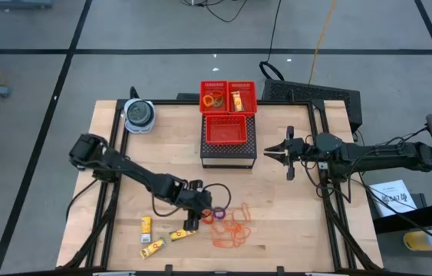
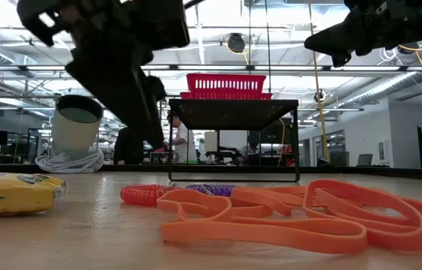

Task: Pick & Place Office Desk Supplies
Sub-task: Put the orange spring keychain in the top left red bin on the shelf

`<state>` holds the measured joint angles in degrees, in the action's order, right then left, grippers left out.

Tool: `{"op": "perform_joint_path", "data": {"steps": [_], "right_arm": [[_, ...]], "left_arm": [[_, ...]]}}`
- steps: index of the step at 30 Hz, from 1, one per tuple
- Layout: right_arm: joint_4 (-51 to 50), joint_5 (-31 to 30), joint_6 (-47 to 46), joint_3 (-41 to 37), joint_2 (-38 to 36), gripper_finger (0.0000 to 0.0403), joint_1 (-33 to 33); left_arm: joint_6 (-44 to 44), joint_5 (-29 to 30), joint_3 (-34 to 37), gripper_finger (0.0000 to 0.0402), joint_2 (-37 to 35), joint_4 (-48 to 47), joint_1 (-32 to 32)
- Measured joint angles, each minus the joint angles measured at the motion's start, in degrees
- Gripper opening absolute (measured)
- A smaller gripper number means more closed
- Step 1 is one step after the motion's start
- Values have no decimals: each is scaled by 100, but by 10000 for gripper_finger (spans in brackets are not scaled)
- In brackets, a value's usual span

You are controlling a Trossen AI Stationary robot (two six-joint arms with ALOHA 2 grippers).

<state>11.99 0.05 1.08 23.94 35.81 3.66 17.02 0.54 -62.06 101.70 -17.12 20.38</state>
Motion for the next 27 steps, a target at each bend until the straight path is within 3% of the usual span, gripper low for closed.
{"op": "perform_joint_path", "data": {"steps": [13,27], "right_arm": [[0,0,2,2,-2,50,-1],[0,0,11,2,0,50,0]], "left_arm": [[204,34,-8,173,729,149,-2],[198,807,-15,167,873,-52,166]]}}
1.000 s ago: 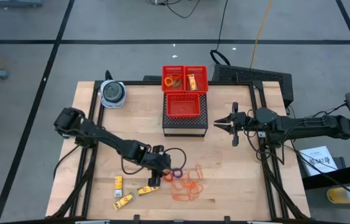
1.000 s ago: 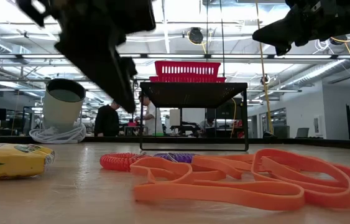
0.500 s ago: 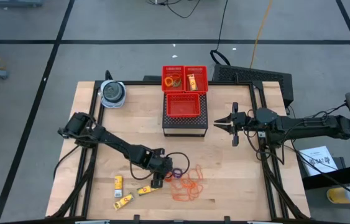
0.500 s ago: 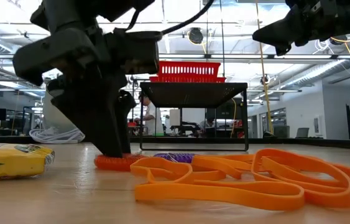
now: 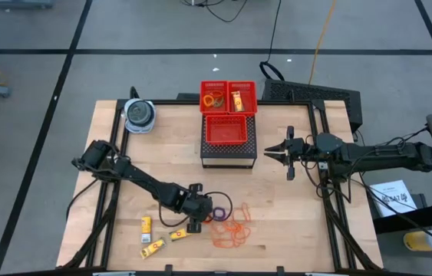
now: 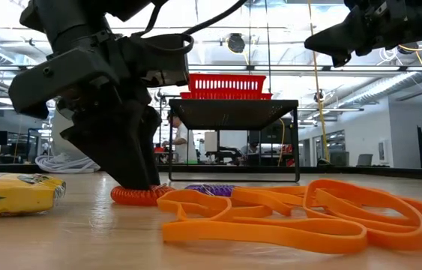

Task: Pick & Place Office Desk Supplies
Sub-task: Put the orange spring keychain in the top left red bin on the shelf

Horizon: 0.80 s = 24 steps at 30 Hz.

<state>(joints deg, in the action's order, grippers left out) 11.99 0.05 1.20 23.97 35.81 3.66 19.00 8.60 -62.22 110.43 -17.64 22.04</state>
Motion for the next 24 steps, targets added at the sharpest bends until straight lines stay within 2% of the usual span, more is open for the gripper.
{"op": "perform_joint_path", "data": {"steps": [3,9,12,19,24], "right_arm": [[0,0,12,0,0,50,0],[0,0,10,0,0,50,-2],[0,0,10,0,0,50,0],[-2,0,10,0,-1,50,0],[-4,0,10,0,-2,50,-2]], "left_arm": [[73,31,0,140,4,-88,0],[101,109,7,48,9,-132,-22],[141,112,11,14,-3,-134,-28],[105,90,42,33,-310,-210,-37],[-69,346,37,15,-847,-318,-51]]}}
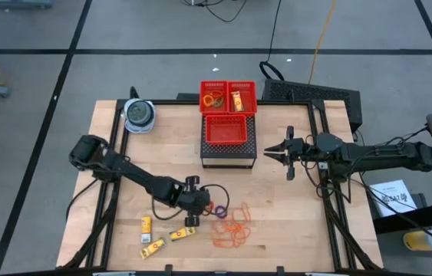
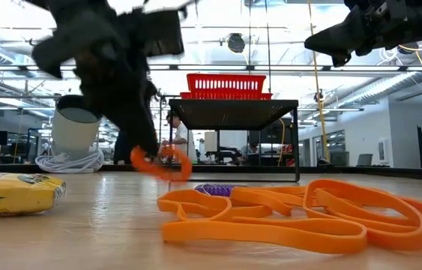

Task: Pick & Place Office Desk Supplies
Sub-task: Put the orange spring keychain in the top left red bin on the shelf

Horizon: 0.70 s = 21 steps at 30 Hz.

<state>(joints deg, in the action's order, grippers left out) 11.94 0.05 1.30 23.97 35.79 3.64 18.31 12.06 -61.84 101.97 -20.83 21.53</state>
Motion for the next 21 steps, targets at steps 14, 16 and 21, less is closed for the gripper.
{"op": "perform_joint_path", "data": {"steps": [14,16,21], "right_arm": [[-4,0,-1,0,2,50,1],[-4,0,-1,0,0,50,2],[-2,0,-2,0,2,50,2]], "left_arm": [[-275,796,-15,27,-1382,221,-91],[-366,921,-15,21,-1539,272,-137],[-654,1190,-15,20,-1828,724,-319]]}}
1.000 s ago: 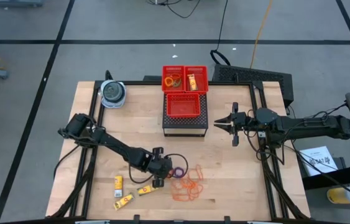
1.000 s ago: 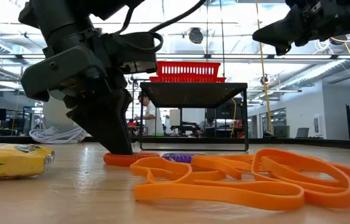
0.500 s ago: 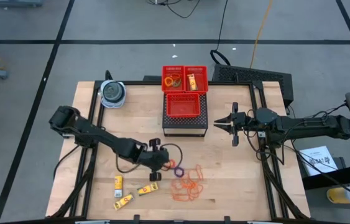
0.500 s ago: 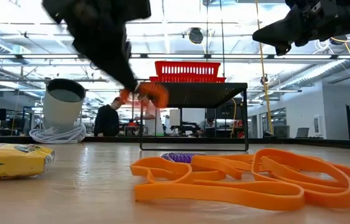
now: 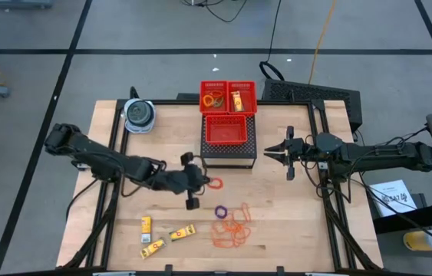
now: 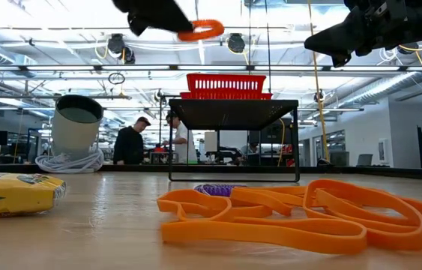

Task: Pick & Place Office Desk Supplies
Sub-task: Put the orange spring keychain in the top left red bin on the shelf

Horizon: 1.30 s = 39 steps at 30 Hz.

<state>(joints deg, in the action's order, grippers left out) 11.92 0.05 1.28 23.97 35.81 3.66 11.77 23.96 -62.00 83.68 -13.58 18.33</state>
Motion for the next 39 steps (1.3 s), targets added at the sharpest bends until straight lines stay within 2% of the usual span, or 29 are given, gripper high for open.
{"op": "perform_joint_path", "data": {"steps": [5,12,23,33,39], "right_arm": [[2,0,0,0,-1,50,0],[2,2,0,0,0,50,0],[-80,2,0,0,-47,50,0],[-201,2,96,-2,-216,50,-2],[-236,0,138,-2,-216,50,-2]], "left_arm": [[-273,142,-2,34,-94,472,-263],[-718,368,-2,31,-101,1093,-707],[-1165,372,-8,31,-473,1381,-1443],[-1679,566,-9,31,-737,2038,-2447],[-1576,566,-7,31,-726,2148,-3140]]}}
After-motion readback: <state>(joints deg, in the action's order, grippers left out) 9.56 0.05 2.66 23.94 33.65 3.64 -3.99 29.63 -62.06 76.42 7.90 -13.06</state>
